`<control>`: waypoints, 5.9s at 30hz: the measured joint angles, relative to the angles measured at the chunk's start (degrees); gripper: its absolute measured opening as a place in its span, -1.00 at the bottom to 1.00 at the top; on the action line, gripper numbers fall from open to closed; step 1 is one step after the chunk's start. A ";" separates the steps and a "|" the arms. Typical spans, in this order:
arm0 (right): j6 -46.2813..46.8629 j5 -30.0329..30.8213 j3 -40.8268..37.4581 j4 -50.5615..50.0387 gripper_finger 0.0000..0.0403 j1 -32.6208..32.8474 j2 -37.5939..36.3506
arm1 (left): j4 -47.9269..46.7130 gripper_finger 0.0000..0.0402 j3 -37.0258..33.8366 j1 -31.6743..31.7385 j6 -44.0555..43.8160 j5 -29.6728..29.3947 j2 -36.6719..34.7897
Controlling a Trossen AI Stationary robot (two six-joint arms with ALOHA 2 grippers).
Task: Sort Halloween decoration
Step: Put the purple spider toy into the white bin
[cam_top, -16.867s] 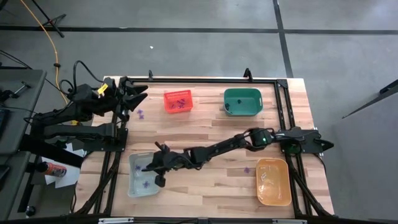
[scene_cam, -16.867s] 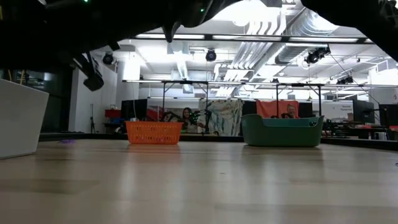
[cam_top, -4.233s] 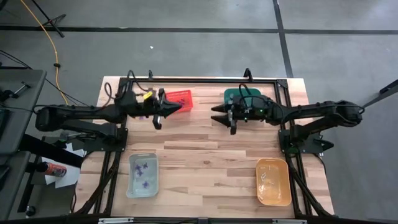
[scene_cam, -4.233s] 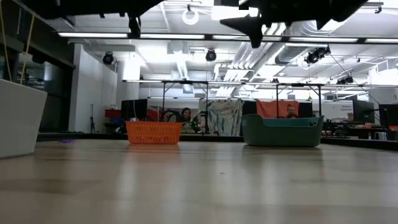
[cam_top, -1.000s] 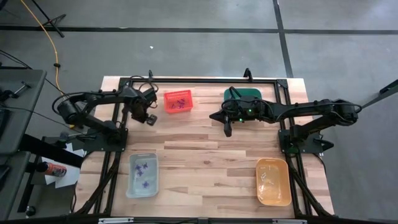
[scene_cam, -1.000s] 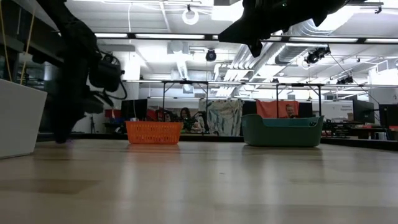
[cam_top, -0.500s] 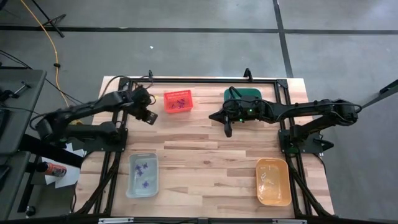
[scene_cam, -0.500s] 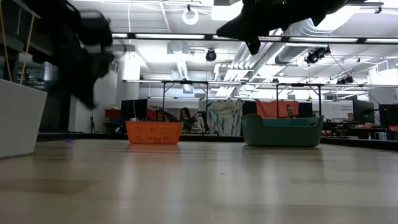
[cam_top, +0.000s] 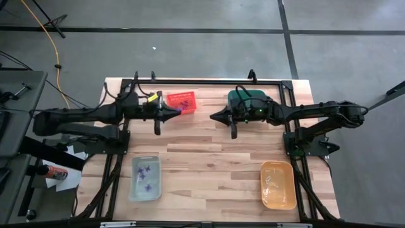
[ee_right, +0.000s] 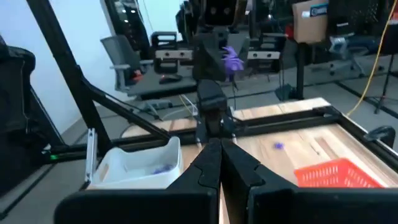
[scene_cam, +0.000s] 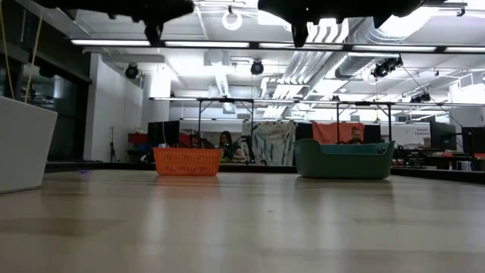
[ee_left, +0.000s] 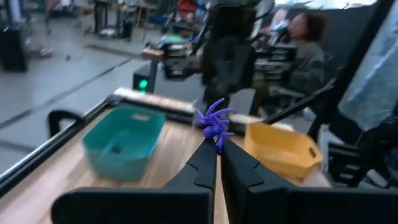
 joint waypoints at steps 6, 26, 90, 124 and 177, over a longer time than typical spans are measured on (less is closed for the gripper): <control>0.08 -0.18 0.00 1.40 -1.00 1.01 0.00 | 6.56 -1.00 0.00 -6.36 3.28 -3.67 3.66; -0.04 -0.16 0.00 1.20 -1.00 1.27 0.00 | 4.27 -1.00 1.32 -8.08 6.77 -4.83 5.12; 0.02 -0.12 -0.02 -3.24 -1.00 1.23 -0.11 | -59.44 0.02 17.24 -47.01 -32.30 -5.50 15.07; 1.01 3.10 -0.01 8.31 -0.94 1.21 -0.90 | 13.71 -1.00 5.09 -2.75 -3.08 -1.79 12.22; -3.06 3.10 0.00 -1.94 -0.94 -1.07 -0.83 | -59.04 -0.12 9.52 39.81 -15.96 -12.44 39.38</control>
